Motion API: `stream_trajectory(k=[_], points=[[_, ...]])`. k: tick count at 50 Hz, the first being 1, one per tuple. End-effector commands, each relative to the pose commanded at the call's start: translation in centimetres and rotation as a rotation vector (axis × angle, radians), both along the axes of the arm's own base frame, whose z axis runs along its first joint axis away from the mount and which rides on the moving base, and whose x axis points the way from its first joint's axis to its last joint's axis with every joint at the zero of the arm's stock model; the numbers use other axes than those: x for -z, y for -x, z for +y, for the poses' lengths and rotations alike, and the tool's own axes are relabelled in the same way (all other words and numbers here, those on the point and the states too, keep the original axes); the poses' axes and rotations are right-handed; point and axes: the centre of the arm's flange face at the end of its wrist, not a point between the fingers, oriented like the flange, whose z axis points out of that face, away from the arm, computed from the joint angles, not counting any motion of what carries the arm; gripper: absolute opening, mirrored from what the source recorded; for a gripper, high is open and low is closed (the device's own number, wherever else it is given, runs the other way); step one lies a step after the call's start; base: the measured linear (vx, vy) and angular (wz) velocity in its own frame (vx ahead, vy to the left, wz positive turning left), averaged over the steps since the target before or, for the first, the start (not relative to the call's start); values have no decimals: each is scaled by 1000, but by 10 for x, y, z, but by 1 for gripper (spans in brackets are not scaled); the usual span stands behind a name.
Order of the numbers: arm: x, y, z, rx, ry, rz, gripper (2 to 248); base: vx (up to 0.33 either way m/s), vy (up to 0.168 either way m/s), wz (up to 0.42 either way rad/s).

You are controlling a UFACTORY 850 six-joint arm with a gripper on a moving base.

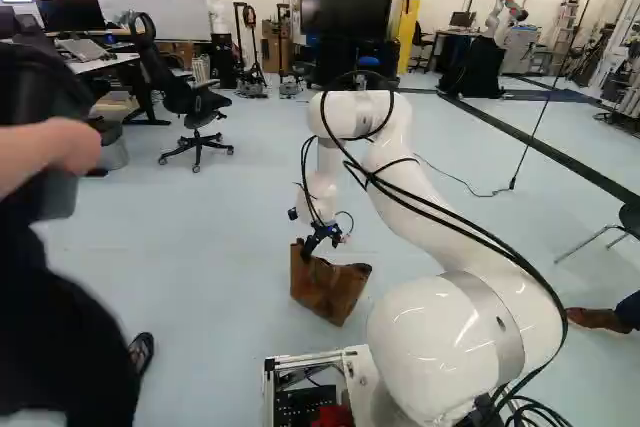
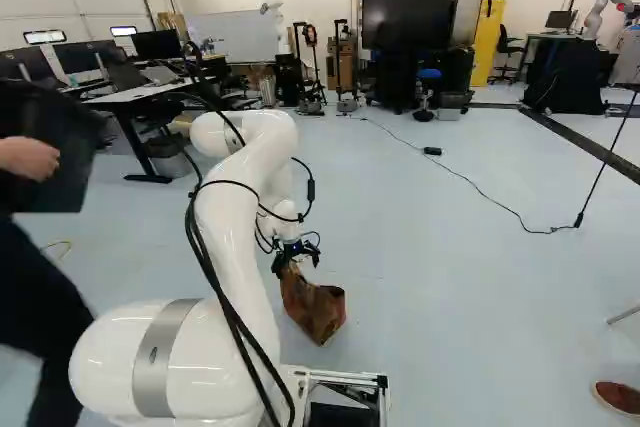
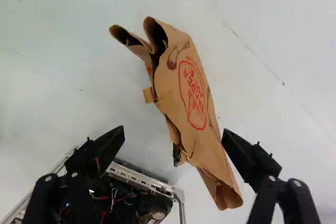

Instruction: Pick up the grocery bag from the ground

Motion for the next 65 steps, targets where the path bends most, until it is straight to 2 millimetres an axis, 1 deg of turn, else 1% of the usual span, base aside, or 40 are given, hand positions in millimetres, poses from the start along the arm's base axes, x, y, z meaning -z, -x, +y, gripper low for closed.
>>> stream_trajectory(k=[63, 64, 65], points=[[96, -5, 1, 0, 4, 31, 247, 0, 0, 0], [97, -5, 1, 0, 4, 31, 227, 0, 0, 0], [98, -5, 1, 0, 4, 31, 227, 0, 0, 0]])
